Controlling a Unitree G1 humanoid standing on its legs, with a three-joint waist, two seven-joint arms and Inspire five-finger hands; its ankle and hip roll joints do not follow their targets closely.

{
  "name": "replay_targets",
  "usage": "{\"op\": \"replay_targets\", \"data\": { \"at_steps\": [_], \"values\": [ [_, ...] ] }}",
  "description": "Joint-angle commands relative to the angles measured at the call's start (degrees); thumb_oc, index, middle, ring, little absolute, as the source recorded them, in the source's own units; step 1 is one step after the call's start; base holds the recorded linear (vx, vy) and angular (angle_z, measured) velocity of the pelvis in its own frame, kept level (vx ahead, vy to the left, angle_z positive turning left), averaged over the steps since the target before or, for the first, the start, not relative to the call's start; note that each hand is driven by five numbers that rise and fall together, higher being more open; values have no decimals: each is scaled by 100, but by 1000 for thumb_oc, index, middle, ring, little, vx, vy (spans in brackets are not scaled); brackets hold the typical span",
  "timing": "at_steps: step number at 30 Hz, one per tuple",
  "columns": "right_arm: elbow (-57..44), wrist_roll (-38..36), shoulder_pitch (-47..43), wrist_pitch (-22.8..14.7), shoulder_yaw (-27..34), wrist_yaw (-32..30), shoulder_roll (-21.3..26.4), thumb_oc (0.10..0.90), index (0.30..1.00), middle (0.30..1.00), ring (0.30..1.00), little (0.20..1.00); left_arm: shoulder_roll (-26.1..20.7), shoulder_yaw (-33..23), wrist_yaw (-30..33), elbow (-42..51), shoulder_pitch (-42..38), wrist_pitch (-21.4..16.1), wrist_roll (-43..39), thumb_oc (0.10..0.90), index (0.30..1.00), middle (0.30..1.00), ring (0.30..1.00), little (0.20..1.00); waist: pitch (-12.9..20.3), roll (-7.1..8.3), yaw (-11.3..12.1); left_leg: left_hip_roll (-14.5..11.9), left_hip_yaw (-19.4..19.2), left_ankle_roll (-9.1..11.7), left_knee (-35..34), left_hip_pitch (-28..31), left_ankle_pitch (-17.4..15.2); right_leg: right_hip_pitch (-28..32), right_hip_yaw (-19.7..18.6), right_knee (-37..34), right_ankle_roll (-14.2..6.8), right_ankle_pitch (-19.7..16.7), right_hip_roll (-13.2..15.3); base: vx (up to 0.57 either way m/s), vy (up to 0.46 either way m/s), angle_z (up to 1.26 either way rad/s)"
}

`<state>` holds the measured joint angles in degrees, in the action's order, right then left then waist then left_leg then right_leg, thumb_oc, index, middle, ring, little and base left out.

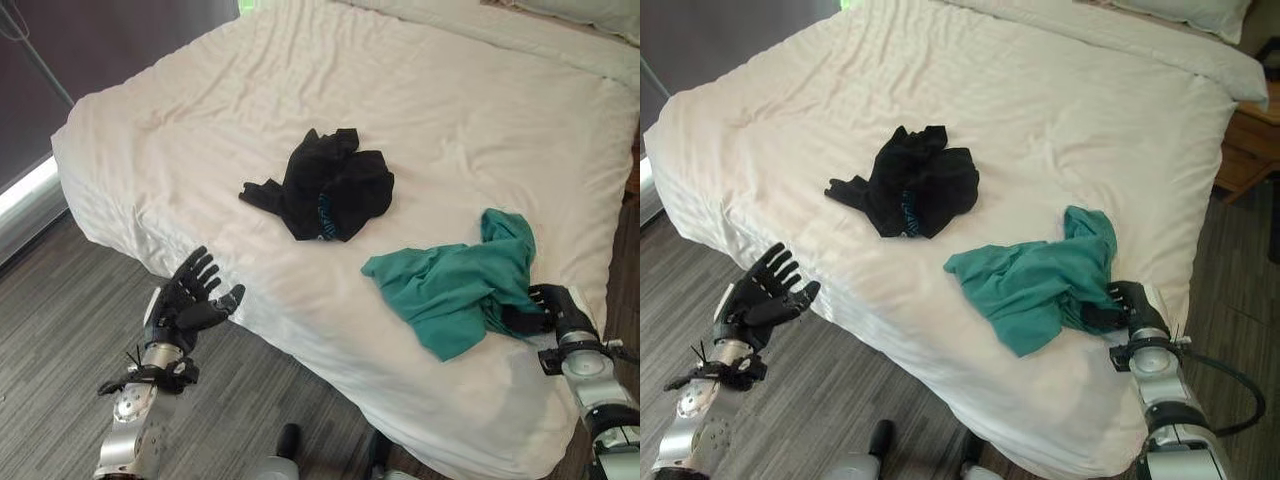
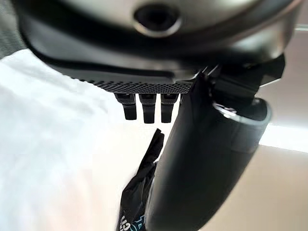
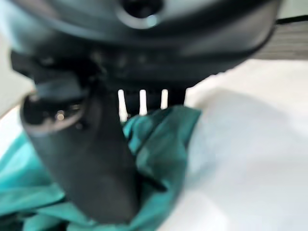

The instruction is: Pick up bed clothes into laundry basket.

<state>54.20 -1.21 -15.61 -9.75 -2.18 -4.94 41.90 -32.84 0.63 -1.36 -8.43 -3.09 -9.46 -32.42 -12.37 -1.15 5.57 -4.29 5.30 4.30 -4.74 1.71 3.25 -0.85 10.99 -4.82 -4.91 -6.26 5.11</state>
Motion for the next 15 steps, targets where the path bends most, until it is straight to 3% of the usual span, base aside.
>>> {"op": "replay_targets", "data": {
  "at_steps": [1,2,3,4,5,6,7,8,9,10,11,13,15],
  "values": [
    [219,300,988,539,-416,434,-95,400,300,300,300,300,-379,20,147,228,-1417,-591,766,800,900,900,900,900,89,97,-526,265,-504,88,1215,-267,-473,140,-337,1071,32,1262,21,15,-105,16],
    [-81,243,1142,538,-390,476,-154,400,300,300,300,300,-743,220,222,-50,-1959,-440,1174,800,900,900,900,900,9,163,-585,204,-477,214,2200,-536,-199,313,-514,1146,133,1320,-37,9,-60,11],
    [-95,246,1155,546,-372,477,-160,400,300,300,300,300,-747,238,225,-62,-1979,-444,1175,800,900,900,900,900,5,162,-572,198,-477,217,2238,-556,-216,307,-517,1151,136,1322,-44,30,-45,-5],
    [-147,115,1161,543,-405,456,-224,400,300,300,300,300,-876,436,546,-398,-2582,-419,1453,800,900,900,900,900,-49,211,-552,276,-123,210,2697,-733,-21,384,-798,1224,161,1367,-92,13,15,-33],
    [-150,115,1167,546,-389,456,-229,400,300,300,300,300,-875,462,555,-420,-2613,-429,1455,800,900,900,900,900,-57,212,-536,276,-126,209,2714,-739,-30,378,-802,1240,161,1377,-92,40,39,-63],
    [-86,-11,1226,570,-352,393,-336,400,300,300,300,300,-863,586,761,-791,-2961,-341,1591,800,900,900,900,900,-4,210,-660,141,-64,174,2490,-838,-60,378,-921,1264,114,1416,-78,112,65,-86],
    [-167,-106,1419,555,-218,392,-423,400,300,300,300,300,-960,697,988,-1132,-3276,-320,1929,800,900,900,900,900,80,209,-725,-165,-234,163,1983,-799,-136,444,-1018,1215,24,1474,-32,117,63,-62],
    [-176,-105,1432,558,-205,392,-428,400,300,300,300,300,-957,717,994,-1144,-3293,-325,1932,800,900,900,900,900,74,217,-700,-166,-253,163,1955,-771,-128,453,-1034,1209,24,1473,-29,238,156,-57],
    [-303,-232,1682,512,-82,344,-537,400,300,300,300,300,-968,882,1227,-1598,-3678,-251,2148,800,900,900,900,900,198,105,-848,-413,-386,215,1289,-786,39,552,-1070,1134,-57,1534,6,153,114,-36],
    [-319,-230,1702,519,-64,345,-541,400,300,300,300,300,-961,905,1230,-1618,-3700,-260,2147,800,900,900,900,900,200,111,-835,-408,-391,216,1258,-766,53,559,-1071,1126,-57,1535,12,262,263,-30],
    [-284,-337,1755,498,-80,360,-668,400,300,300,300,300,-1278,1175,1435,-1931,-4060,23,3109,800,900,900,900,900,232,48,-868,-282,-111,248,1205,-701,-104,599,-1287,1173,-139,1589,107,110,148,-22],
    [-285,-356,1871,499,-33,397,-737,400,300,300,300,300,-1377,1311,1411,-2044,-4160,145,3488,800,900,900,900,900,311,-1,-968,-276,-187,246,1096,-645,-136,608,-1352,1114,-192,1539,158,150,224,-76],
    [-47,-469,1948,467,-43,359,-992,400,300,300,300,300,-1545,1942,1608,-2289,-4868,409,4660,800,900,900,900,900,352,3,-1037,-135,-351,151,882,-499,-195,565,-1424,1054,-311,1402,304,158,268,-104]
  ]
}}
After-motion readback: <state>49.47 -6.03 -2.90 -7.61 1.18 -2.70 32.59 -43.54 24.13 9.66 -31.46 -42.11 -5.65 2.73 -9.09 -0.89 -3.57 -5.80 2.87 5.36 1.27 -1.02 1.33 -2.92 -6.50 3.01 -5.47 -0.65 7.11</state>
